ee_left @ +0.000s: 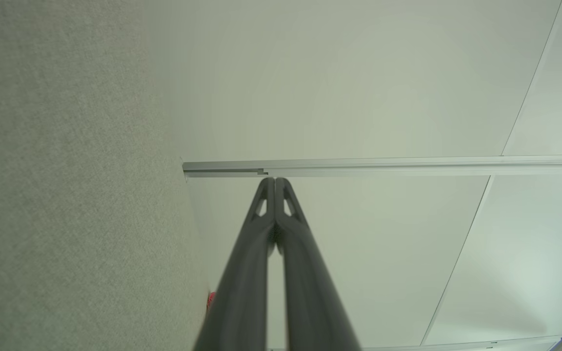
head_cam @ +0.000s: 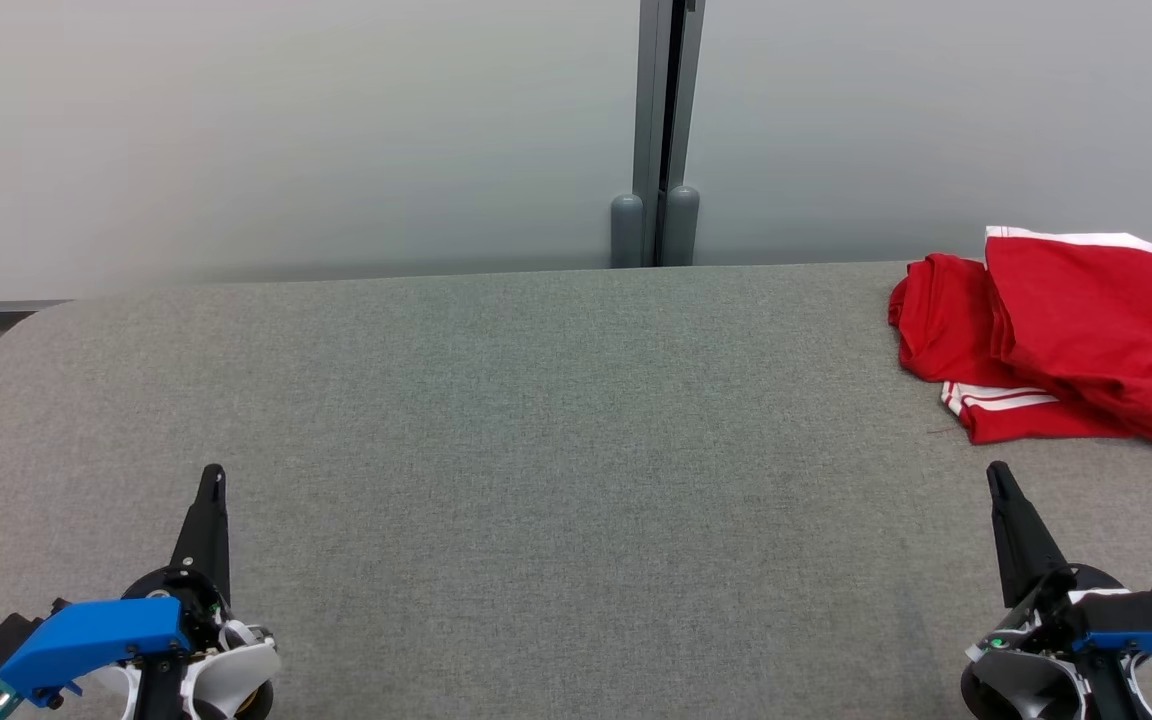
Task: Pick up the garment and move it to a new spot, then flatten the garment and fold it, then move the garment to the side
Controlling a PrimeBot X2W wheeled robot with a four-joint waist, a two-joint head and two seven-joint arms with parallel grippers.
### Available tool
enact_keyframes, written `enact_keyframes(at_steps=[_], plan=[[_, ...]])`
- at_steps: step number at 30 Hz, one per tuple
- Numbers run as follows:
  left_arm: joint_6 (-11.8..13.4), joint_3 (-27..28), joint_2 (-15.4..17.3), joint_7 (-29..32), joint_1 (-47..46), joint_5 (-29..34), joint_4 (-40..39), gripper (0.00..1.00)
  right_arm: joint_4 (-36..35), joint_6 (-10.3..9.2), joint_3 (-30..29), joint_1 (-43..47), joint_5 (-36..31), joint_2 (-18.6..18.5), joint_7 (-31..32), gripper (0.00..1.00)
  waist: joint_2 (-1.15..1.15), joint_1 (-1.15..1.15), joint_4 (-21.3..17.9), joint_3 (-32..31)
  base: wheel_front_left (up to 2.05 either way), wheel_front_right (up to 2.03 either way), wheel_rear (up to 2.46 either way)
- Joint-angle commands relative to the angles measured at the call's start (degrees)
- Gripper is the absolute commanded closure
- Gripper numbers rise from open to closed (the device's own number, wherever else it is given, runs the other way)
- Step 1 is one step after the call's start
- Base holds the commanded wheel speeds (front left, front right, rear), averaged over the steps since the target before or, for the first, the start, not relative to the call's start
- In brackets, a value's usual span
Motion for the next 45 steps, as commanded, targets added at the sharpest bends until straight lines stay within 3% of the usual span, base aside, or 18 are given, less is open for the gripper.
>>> enact_keyframes(at_steps=[1,45], plan=[[-0.2,0.1,-0.1,0.2,-0.6,-0.2,0.0,1.0,0.1,0.02,-0.1,-0.6,0.2,-0.4,0.2,1.0,0.0,0.0,0.0,0.0,0.0,0.0,0.0],[-0.2,0.1,-0.1,0.2,-0.6,-0.2,0.0,1.0,0.1,0.02,-0.1,-0.6,0.2,-0.4,0.2,1.0,0.0,0.0,0.0,0.0,0.0,0.0,0.0]])
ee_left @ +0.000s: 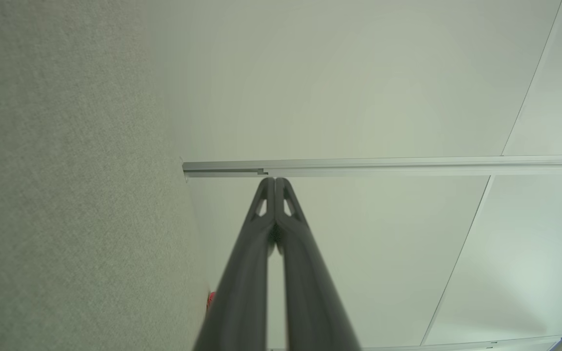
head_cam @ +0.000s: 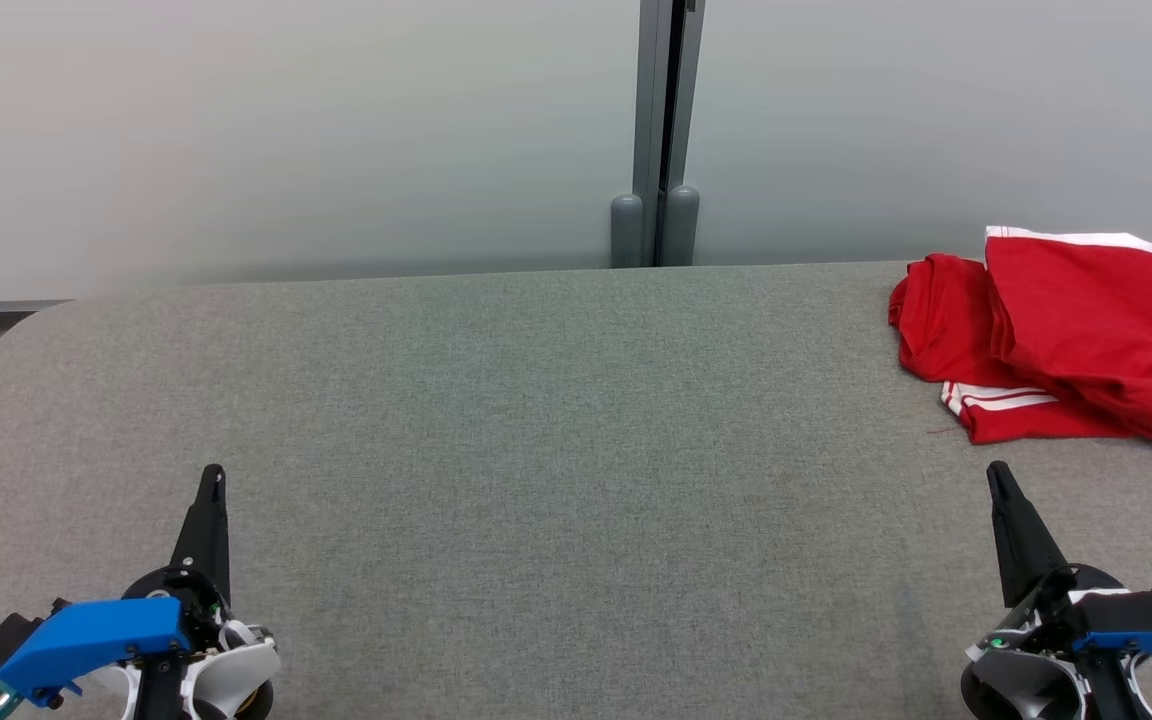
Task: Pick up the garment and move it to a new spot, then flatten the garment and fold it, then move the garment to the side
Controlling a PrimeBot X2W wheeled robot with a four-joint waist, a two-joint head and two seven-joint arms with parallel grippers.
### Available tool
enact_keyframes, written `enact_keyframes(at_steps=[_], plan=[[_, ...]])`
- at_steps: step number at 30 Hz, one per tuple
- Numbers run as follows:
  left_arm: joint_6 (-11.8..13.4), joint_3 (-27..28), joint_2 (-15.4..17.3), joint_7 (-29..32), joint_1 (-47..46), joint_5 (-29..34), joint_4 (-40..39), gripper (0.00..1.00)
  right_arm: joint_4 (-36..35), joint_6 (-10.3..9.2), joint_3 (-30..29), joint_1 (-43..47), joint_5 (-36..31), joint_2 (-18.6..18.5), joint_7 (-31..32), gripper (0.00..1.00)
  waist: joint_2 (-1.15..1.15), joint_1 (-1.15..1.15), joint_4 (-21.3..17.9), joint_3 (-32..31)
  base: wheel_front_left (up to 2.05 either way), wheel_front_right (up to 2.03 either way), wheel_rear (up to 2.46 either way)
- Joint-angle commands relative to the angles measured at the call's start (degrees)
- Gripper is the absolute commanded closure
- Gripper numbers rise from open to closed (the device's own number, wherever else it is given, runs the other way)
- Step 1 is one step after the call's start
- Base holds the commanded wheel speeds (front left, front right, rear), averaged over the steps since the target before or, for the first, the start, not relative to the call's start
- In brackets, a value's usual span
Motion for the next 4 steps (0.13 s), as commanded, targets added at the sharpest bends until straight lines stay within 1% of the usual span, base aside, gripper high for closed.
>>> enact_keyframes(at_steps=[1,4], plan=[[-0.2,0.1,-0.1,0.2,-0.6,-0.2,0.0,1.0,0.1,0.02,-0.1,-0.6,0.2,-0.4,0.2,1.0,0.0,0.0,0.0,0.0,0.0,0.0,0.0],[-0.2,0.1,-0.1,0.2,-0.6,-0.2,0.0,1.0,0.1,0.02,-0.1,-0.6,0.2,-0.4,0.2,1.0,0.0,0.0,0.0,0.0,0.0,0.0,0.0]])
